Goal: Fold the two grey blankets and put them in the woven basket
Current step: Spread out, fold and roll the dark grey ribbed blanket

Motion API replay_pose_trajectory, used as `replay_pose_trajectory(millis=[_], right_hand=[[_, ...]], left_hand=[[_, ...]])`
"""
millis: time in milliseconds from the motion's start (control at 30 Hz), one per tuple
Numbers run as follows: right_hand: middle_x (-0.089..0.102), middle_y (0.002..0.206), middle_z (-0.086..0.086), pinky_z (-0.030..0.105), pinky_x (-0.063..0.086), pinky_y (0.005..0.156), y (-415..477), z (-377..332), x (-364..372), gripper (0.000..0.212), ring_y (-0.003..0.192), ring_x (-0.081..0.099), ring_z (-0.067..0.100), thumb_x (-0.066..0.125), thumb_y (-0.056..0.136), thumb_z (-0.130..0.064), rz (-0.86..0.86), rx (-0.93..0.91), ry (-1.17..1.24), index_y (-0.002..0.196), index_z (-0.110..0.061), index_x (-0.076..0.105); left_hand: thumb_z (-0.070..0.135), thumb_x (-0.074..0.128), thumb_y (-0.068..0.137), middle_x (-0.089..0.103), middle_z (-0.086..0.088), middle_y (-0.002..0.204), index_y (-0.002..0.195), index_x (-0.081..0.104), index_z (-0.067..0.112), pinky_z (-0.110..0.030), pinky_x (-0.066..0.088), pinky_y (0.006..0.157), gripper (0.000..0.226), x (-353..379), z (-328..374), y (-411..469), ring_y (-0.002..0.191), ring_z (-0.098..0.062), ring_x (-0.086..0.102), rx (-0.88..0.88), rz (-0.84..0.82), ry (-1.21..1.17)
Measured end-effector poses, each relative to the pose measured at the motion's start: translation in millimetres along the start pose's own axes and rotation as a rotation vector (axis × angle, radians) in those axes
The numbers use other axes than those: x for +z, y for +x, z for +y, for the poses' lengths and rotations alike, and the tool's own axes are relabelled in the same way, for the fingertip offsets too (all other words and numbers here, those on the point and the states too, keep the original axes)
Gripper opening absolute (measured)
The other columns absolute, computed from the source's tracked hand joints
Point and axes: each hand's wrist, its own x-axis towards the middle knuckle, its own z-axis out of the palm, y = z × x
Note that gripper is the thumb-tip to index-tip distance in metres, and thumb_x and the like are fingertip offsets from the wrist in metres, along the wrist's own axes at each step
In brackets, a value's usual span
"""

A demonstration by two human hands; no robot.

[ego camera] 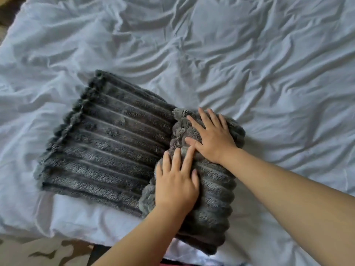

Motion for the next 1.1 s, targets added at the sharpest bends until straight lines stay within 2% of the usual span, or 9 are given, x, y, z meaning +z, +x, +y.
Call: replay_pose_trajectory(millis=[100,200,400,533,700,867,967,1033,1100], right_hand=[[-0.002,0.162,0.0,0.045,-0.006,0.118,-3.2,0.1,9.1,0.071,0.148,-0.004,0.023,0.004,0.086,-0.069,0.049,0.011,0.026,0.15,-0.04,0.003],[0.01,0.161,0.005,0.046,0.0,0.119,-1.0,-1.5,18.5,0.068,0.148,0.007,0.026,0.012,0.09,-0.064,0.118,0.028,0.015,0.151,-0.035,0.018],[0.038,0.15,0.013,0.049,0.021,0.113,27.5,2.7,57.9,0.061,0.138,0.035,0.033,0.036,0.086,-0.051,0.392,0.033,-0.009,0.136,-0.021,0.051],[0.043,0.146,0.019,0.046,0.022,0.111,44.3,16.6,98.3,0.06,0.135,0.038,0.035,0.035,0.084,-0.047,0.542,-0.017,0.026,0.134,-0.017,0.051],[0.043,0.144,0.023,0.048,0.023,0.111,58.6,26.7,127.3,0.059,0.135,0.034,0.032,0.022,0.089,-0.051,0.572,-0.038,0.079,0.138,-0.02,0.035],[0.047,0.142,0.017,0.05,0.029,0.111,40.4,14.3,85.6,0.062,0.132,0.043,0.036,0.04,0.084,-0.047,0.508,0.019,0.105,0.137,-0.017,0.052],[0.05,0.139,0.014,0.044,0.031,0.11,15.8,14.3,49.9,0.058,0.13,0.045,0.03,0.049,0.084,-0.042,0.515,0.034,0.361,0.135,-0.014,0.053],[0.055,0.126,0.017,0.037,0.037,0.104,-9.7,25.4,38.2,0.051,0.119,0.049,0.028,0.052,0.084,-0.035,0.665,0.223,0.515,0.126,-0.006,0.058],[0.06,0.108,0.016,0.034,0.043,0.088,-41.7,38.3,39.0,0.045,0.101,0.055,0.029,0.049,0.081,-0.038,0.731,0.675,0.659,0.109,-0.006,0.063]], left_hand=[[0.04,0.027,0.094,0.04,-0.008,0.15,0.148,0.033,0.027,-0.049,0.034,0.11,0.056,18.9,-30.9,-2.6,0.138,-0.034,0.036,0.11,0.088,-0.101],[0.031,0.033,0.091,0.049,-0.009,0.143,0.141,0.046,0.02,-0.048,0.04,0.104,0.053,36.9,-42.5,12.0,0.128,-0.035,0.047,0.174,0.157,-0.205],[0.029,0.032,0.086,0.053,-0.018,0.136,0.138,0.036,0.024,-0.052,0.041,0.094,0.052,72.3,-50.0,45.6,0.116,-0.029,0.04,0.131,0.265,-0.303],[0.031,0.035,0.081,0.043,-0.009,0.134,0.134,0.038,0.027,-0.052,0.044,0.086,0.053,106.3,-52.8,67.5,0.107,-0.028,0.039,0.113,0.336,-0.277],[0.032,0.036,0.078,0.035,-0.006,0.128,0.133,0.039,0.027,-0.051,0.045,0.081,0.055,132.6,-53.2,86.5,0.102,-0.027,0.038,0.107,0.382,-0.257],[0.033,0.031,0.082,0.046,-0.016,0.137,0.136,0.035,0.024,-0.039,0.031,0.092,0.055,112.9,-53.0,73.2,0.114,-0.029,0.038,0.124,0.36,-0.301],[0.031,0.03,0.083,0.05,-0.024,0.135,0.138,0.032,0.022,-0.038,0.028,0.097,0.056,93.1,-50.7,60.0,0.118,-0.029,0.038,0.155,0.31,-0.31],[0.031,0.029,0.085,0.049,-0.022,0.137,0.14,0.03,0.023,-0.039,0.029,0.1,0.056,81.9,-49.2,52.6,0.121,-0.029,0.039,0.171,0.266,-0.313],[0.03,0.029,0.085,0.048,-0.02,0.139,0.144,0.035,0.024,-0.04,0.03,0.102,0.059,73.9,-48.1,49.3,0.123,-0.035,0.045,0.176,0.24,-0.323]])
